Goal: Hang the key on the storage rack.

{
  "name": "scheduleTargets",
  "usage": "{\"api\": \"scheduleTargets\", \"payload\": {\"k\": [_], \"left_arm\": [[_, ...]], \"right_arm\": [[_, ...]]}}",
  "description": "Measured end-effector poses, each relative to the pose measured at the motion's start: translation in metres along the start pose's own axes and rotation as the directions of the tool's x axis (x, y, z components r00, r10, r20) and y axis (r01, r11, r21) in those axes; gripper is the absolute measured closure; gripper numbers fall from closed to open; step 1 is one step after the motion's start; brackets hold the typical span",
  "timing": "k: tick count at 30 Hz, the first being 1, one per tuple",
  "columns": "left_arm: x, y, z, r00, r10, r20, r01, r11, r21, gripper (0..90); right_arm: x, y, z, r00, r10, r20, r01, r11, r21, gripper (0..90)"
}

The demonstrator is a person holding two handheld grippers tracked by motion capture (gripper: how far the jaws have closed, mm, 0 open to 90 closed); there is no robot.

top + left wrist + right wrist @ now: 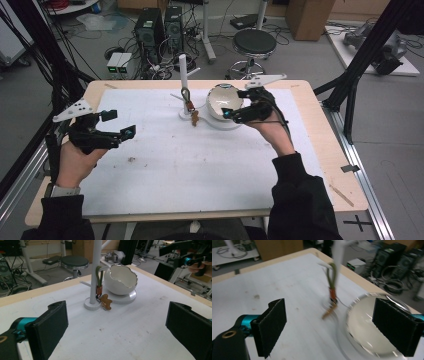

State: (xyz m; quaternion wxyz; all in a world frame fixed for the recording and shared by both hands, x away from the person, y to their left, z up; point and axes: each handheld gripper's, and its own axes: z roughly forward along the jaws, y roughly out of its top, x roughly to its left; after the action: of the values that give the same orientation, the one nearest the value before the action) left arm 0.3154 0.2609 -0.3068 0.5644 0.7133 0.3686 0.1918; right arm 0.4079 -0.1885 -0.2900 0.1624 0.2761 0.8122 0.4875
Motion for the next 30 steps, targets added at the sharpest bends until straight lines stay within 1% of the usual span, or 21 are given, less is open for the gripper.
{"api": "scheduleTargets", "payload": {"k": [1,2,3,4,6,7,8,9,11,12,13,15,17,18,20,21,23,24,28,29,30], "left_arm": [[0.000,0.001,0.002,1.0000,0.003,-0.001,-0.003,1.0000,0.001,4.7],[0.000,0.001,0.004,1.0000,0.005,-0.002,-0.005,1.0000,0.001,4.7],[0.000,0.002,0.006,1.0000,0.006,-0.004,-0.006,1.0000,0.000,4.7],[0.000,0.002,0.008,1.0000,0.005,-0.002,-0.005,1.0000,-0.003,4.7],[-0.001,0.003,0.013,0.9995,0.008,0.032,-0.007,0.9998,-0.017,4.7],[-0.003,0.003,0.017,0.9989,0.014,0.044,-0.014,0.9998,-0.015,4.7],[-0.004,0.003,0.021,0.9990,0.014,0.043,-0.014,0.9999,-0.005,4.7],[-0.005,0.004,0.024,0.9989,0.009,0.046,-0.009,1.0000,0.002,4.7],[-0.005,0.004,0.030,0.9982,0.011,0.059,-0.011,0.9999,0.006,4.7],[-0.005,0.004,0.031,0.9982,0.011,0.058,-0.011,0.9999,0.006,4.7],[-0.004,0.004,0.033,0.9983,0.010,0.058,-0.010,0.9999,0.007,4.7],[-0.003,0.005,0.035,0.9983,0.004,0.057,-0.004,1.0000,0.004,4.7],[-0.002,0.005,0.035,0.9986,0.001,0.053,-0.001,1.0000,0.005,4.7],[-0.002,0.006,0.036,0.9986,0.000,0.053,0.000,1.0000,0.001,4.7],[-0.002,0.006,0.036,0.9989,0.001,0.046,-0.001,1.0000,-0.003,4.7],[-0.003,0.006,0.037,0.9988,0.005,0.049,-0.005,1.0000,-0.005,4.7],[-0.006,0.008,0.039,0.9986,0.018,0.049,-0.018,0.9998,-0.001,4.7],[-0.008,0.009,0.040,0.9983,0.022,0.054,-0.022,0.9997,0.000,4.7],[-0.012,0.010,0.042,0.9979,0.030,0.057,-0.031,0.9995,0.000,4.7],[-0.012,0.010,0.042,0.9978,0.031,0.059,-0.031,0.9995,0.004,4.7],[-0.012,0.010,0.042,0.9979,0.032,0.056,-0.032,0.9995,0.006,4.7]], "right_arm": [[0.000,0.000,0.000,1.0000,0.000,0.000,0.000,1.000,0.000,11.9],[-0.008,-0.009,-0.015,0.9991,0.032,0.027,-0.031,0.999,-0.019,11.9],[-0.008,-0.009,-0.015,0.9991,0.032,0.027,-0.031,0.999,-0.019,11.9],[-0.015,-0.018,-0.030,0.9971,0.061,0.044,-0.060,0.997,-0.039,11.9],[-0.022,-0.026,-0.046,0.9939,0.092,0.060,-0.088,0.994,-0.060,11.9],[-0.022,-0.026,-0.046,0.9939,0.092,0.060,-0.088,0.994,-0.060,11.9],[-0.029,-0.035,-0.062,0.9886,0.127,0.081,-0.120,0.989,-0.085,11.8],[-0.029,-0.035,-0.062,0.9886,0.127,0.081,-0.120,0.989,-0.085,11.8],[-0.036,-0.044,-0.078,0.9814,0.164,0.099,-0.154,0.982,-0.110,11.9],[-0.039,-0.052,-0.093,0.9761,0.189,0.107,-0.175,0.976,-0.130,11.8],[-0.039,-0.052,-0.093,0.9761,0.189,0.107,-0.175,0.976,-0.130,11.8],[-0.040,-0.060,-0.108,0.9707,0.206,0.123,-0.188,0.971,-0.146,11.7],[-0.040,-0.069,-0.123,0.9659,0.213,0.148,-0.192,0.971,-0.144,11.7],[-0.040,-0.069,-0.123,0.9659,0.213,0.148,-0.192,0.971,-0.144,11.7],[-0.039,-0.075,-0.132,0.9615,0.208,0.180,-0.186,0.974,-0.131,11.7],[-0.039,-0.079,-0.137,0.9552,0.211,0.208,-0.190,0.975,-0.116,11.7],[-0.040,-0.080,-0.139,0.9544,0.208,0.215,-0.188,0.976,-0.110,11.7],[-0.040,-0.083,-0.143,0.9528,0.221,0.208,-0.200,0.973,-0.116,11.7],[-0.039,-0.087,-0.147,0.9545,0.226,0.195,-0.206,0.972,-0.117,11.7],[-0.038,-0.089,-0.147,0.9560,0.220,0.194,-0.207,0.975,-0.085,11.7],[-0.038,-0.089,-0.147,0.9560,0.220,0.194,-0.207,0.975,-0.085,11.7]]}}
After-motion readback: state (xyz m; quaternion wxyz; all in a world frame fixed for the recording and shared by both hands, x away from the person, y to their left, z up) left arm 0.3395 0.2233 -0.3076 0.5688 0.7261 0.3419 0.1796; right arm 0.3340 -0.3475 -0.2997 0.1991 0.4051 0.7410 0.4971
